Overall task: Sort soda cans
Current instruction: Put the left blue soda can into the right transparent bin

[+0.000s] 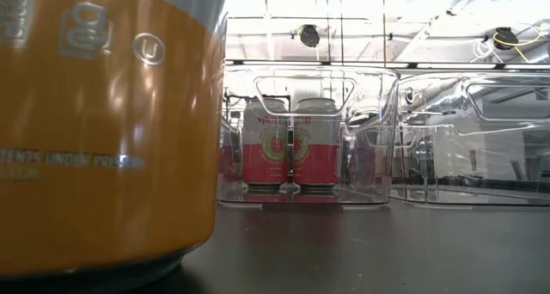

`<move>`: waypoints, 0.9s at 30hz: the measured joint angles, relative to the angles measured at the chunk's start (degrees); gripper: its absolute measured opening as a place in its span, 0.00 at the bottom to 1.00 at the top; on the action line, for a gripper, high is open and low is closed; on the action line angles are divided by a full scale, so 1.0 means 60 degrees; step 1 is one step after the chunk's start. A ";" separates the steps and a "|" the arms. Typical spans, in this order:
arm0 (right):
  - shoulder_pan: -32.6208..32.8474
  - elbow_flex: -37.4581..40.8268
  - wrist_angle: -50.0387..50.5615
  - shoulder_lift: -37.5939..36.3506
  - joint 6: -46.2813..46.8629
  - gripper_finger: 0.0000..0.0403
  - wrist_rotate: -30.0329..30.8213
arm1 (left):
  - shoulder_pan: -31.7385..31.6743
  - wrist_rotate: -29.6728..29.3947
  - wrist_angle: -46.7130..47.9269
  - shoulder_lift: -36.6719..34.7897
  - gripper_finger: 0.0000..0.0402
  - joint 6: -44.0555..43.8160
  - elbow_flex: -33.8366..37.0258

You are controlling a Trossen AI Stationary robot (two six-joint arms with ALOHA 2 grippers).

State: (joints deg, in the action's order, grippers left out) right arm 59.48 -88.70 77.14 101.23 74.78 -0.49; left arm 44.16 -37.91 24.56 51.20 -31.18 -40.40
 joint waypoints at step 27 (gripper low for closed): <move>-0.0048 0.0509 -0.0533 -0.0578 0.0323 0.60 0.0099 | 0.0010 0.0029 0.0026 0.0000 0.95 0.0087 0.0000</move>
State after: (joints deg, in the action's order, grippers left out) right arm 59.20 -85.65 73.94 97.76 76.72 0.10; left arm 44.22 -37.74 24.71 51.20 -30.65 -40.40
